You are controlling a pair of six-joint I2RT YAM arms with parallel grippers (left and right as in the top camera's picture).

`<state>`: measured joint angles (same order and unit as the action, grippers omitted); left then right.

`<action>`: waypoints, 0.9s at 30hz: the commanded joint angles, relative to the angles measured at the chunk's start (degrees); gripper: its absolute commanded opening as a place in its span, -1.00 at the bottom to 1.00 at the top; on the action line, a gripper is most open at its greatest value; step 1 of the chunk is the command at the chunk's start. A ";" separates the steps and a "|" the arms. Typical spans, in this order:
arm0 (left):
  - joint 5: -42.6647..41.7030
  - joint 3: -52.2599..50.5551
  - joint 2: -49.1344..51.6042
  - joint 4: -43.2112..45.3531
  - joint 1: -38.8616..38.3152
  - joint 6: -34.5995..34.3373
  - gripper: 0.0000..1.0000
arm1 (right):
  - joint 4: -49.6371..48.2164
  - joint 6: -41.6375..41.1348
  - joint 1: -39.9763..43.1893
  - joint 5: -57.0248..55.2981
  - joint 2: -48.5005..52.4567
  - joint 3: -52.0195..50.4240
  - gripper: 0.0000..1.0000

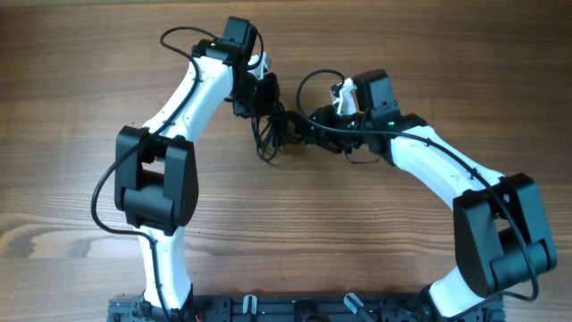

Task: Untangle cables
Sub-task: 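Close the right gripper on the cable loops next to the left gripper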

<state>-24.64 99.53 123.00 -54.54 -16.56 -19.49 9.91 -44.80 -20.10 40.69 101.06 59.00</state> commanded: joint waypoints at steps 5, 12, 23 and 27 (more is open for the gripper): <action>4.13 -0.31 0.72 0.42 0.15 -3.74 -0.85 | -5.01 -15.45 0.13 3.08 0.63 -0.09 -0.17; 4.13 -0.31 0.70 2.03 0.15 -6.93 -0.92 | -6.47 -26.43 0.11 1.07 0.63 -0.09 -0.05; 4.13 -0.31 0.72 2.69 -2.95 -5.77 -0.92 | -6.43 -30.32 -2.08 -15.39 0.74 -0.09 -0.25; 4.15 -0.31 0.70 3.48 -4.31 2.08 -0.87 | -6.40 -29.53 -2.62 -22.77 0.74 -0.09 -0.34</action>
<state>-22.74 99.50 123.00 -51.18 -19.49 -24.25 3.75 -74.35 -22.17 27.18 101.06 59.00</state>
